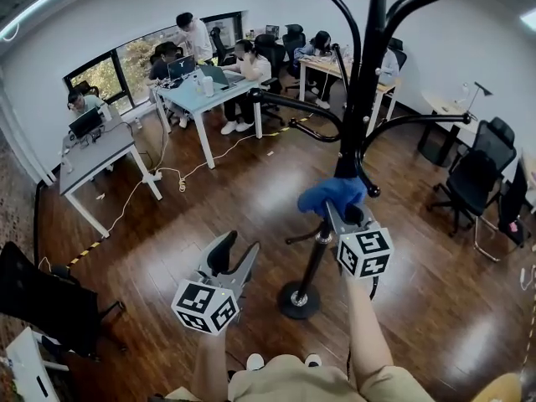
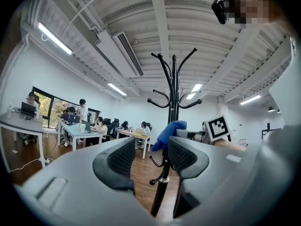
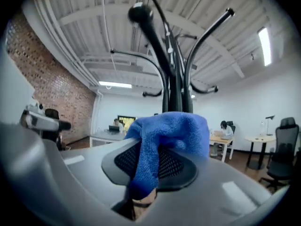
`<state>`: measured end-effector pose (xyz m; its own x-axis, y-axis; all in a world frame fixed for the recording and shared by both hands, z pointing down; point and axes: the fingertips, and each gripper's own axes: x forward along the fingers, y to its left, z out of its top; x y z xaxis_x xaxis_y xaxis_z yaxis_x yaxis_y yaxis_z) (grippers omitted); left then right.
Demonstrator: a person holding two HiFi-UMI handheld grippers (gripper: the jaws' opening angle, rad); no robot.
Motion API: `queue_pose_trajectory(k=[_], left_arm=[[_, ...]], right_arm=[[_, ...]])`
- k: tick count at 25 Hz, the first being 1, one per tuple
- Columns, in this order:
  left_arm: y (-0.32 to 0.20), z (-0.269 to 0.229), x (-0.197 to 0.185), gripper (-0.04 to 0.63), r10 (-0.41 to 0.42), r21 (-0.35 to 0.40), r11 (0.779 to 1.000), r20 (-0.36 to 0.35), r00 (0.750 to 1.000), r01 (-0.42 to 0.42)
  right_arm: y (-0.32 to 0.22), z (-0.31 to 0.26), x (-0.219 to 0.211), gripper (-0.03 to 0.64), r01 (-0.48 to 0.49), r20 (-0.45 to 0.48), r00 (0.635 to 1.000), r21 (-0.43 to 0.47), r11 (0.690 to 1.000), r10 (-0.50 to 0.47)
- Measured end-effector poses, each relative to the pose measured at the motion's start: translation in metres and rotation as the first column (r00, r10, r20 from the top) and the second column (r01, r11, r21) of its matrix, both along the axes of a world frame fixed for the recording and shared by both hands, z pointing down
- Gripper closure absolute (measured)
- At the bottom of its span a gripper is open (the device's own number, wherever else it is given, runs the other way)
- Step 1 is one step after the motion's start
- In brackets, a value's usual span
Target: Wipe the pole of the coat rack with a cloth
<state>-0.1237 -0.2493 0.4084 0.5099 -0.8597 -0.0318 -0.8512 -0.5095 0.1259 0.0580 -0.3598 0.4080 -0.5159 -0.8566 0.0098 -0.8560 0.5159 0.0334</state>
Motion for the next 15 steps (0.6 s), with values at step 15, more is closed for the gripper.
queue_pose_trajectory(k=[15], left_arm=[[0.01,0.004,-0.033,0.399,-0.067,-0.01,0.998,-0.019,0.998,0.067]], right_arm=[[-0.001,0.17,-0.044,0.545,0.076,0.049,0.997,-0.415,0.907,-0.061]])
